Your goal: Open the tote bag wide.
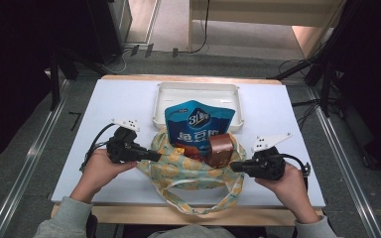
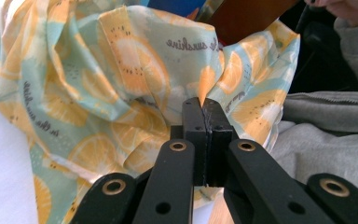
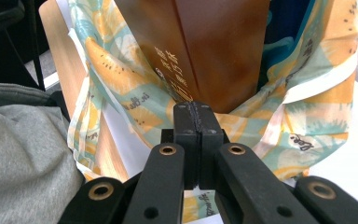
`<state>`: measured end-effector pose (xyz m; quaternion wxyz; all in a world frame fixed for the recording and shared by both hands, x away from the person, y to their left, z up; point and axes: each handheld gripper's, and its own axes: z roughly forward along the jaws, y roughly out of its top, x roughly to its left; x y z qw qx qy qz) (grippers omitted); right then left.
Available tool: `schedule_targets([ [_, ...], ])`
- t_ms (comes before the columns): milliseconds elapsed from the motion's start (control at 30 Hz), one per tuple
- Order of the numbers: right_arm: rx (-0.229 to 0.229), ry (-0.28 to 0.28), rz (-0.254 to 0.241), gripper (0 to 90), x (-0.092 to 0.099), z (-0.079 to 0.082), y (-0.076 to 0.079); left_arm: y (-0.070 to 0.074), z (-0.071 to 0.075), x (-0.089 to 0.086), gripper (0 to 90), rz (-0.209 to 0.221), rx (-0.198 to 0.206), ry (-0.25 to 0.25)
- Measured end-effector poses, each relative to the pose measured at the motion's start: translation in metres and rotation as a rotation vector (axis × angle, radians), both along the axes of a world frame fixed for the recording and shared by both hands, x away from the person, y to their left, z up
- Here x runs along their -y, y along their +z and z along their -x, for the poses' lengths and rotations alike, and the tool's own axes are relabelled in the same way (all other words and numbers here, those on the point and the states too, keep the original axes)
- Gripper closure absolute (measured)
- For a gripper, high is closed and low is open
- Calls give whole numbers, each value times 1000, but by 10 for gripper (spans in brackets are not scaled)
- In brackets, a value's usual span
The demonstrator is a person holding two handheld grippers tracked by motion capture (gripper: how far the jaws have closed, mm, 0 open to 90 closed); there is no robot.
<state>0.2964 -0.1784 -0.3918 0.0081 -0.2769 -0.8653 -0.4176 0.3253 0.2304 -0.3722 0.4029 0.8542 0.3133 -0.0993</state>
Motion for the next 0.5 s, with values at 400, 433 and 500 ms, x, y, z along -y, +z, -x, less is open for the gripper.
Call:
schedule_targets([
  [400, -16, -20, 0, 900, 2, 1, -6, -22, 12, -8, 900, -22, -37, 23],
  [433, -18, -19, 2, 900, 1, 1, -7, -24, 12, -7, 900, -34, -39, 23],
  [500, -18, -18, -1, 900, 0, 1, -7, -28, 12, -7, 900, -41, -49, 25],
])
